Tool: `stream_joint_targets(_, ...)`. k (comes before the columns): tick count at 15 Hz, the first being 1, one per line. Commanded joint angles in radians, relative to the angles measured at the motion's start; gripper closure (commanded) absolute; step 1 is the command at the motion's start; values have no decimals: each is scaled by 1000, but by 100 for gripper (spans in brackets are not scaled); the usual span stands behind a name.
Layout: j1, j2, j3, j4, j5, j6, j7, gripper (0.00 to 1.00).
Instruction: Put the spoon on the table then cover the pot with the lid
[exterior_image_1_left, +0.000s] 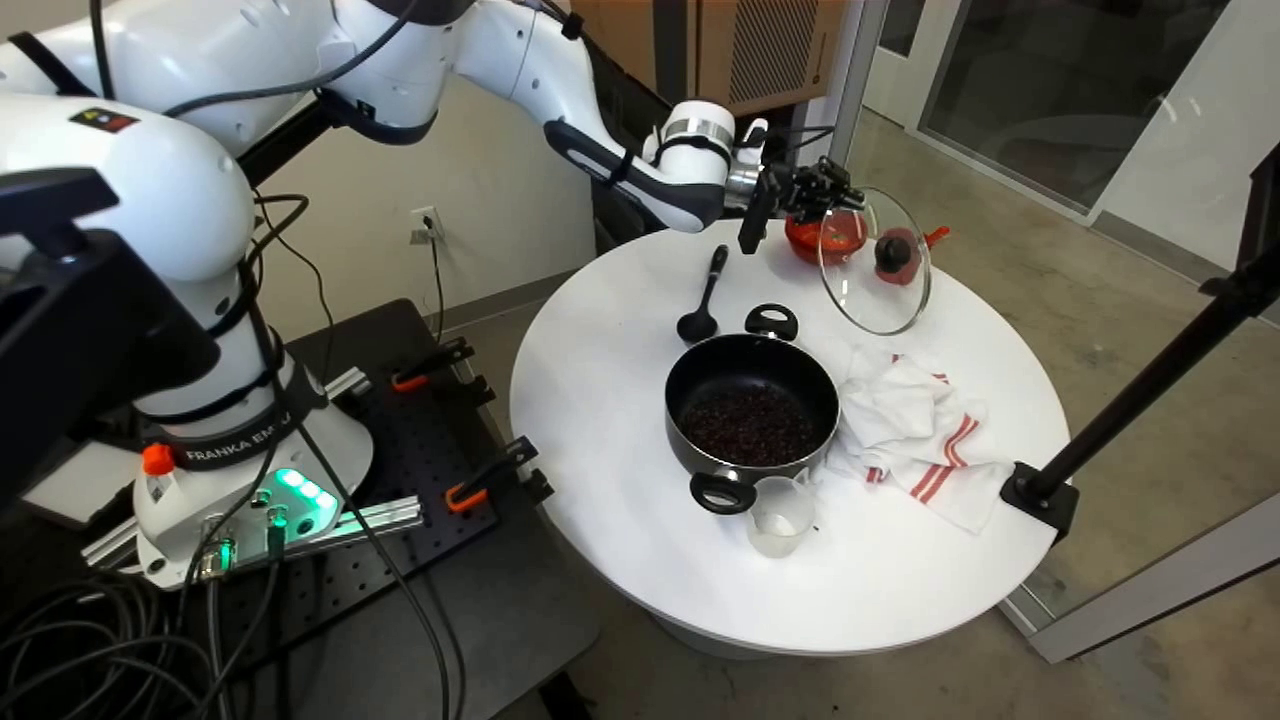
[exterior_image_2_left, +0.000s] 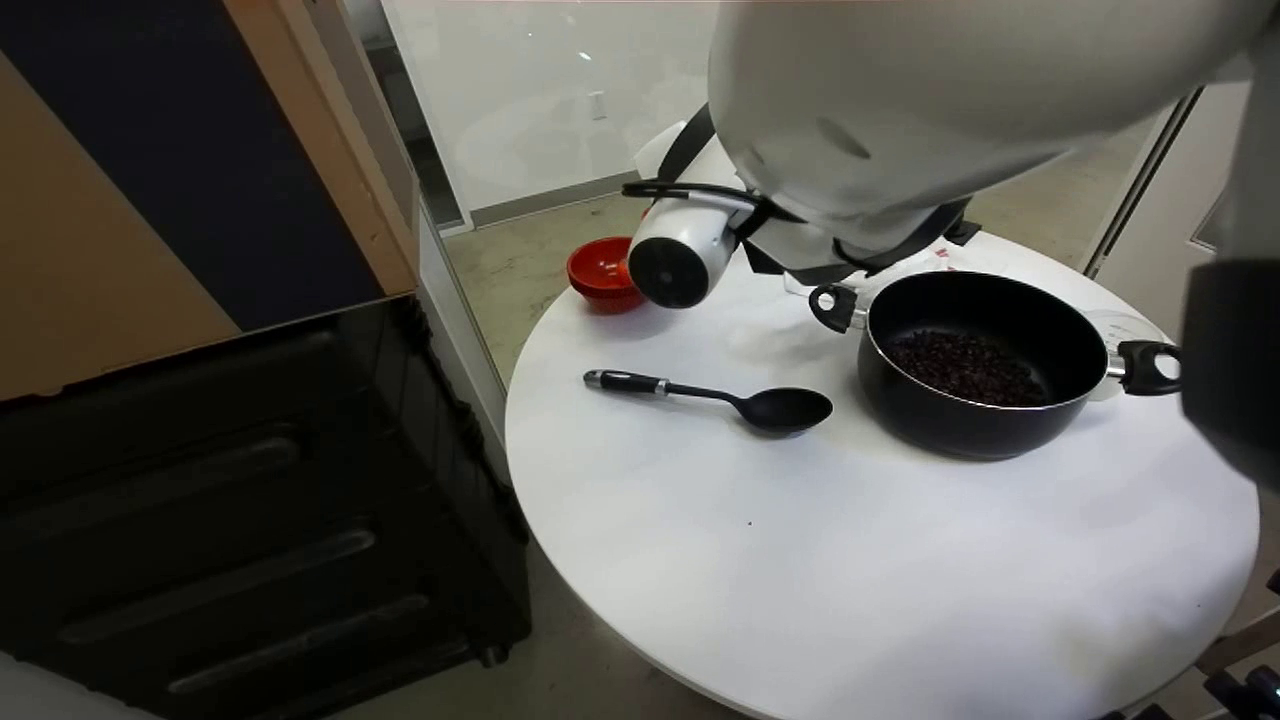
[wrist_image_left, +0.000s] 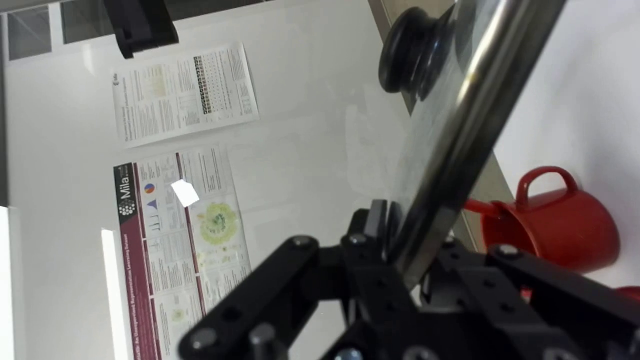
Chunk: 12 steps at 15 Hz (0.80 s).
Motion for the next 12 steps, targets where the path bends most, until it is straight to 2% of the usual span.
stream_joint_targets(1,-25,-75,10,-63,-101,-38,78,97)
stream_joint_targets(6,-105,-130,62,-86,-218,-129,125,97)
stream_joint_targets(9,-180,-167,142,-84,-284,-211,108,97)
stream_joint_targets(12,-262,-205,251,-78,-369,-280,97,97)
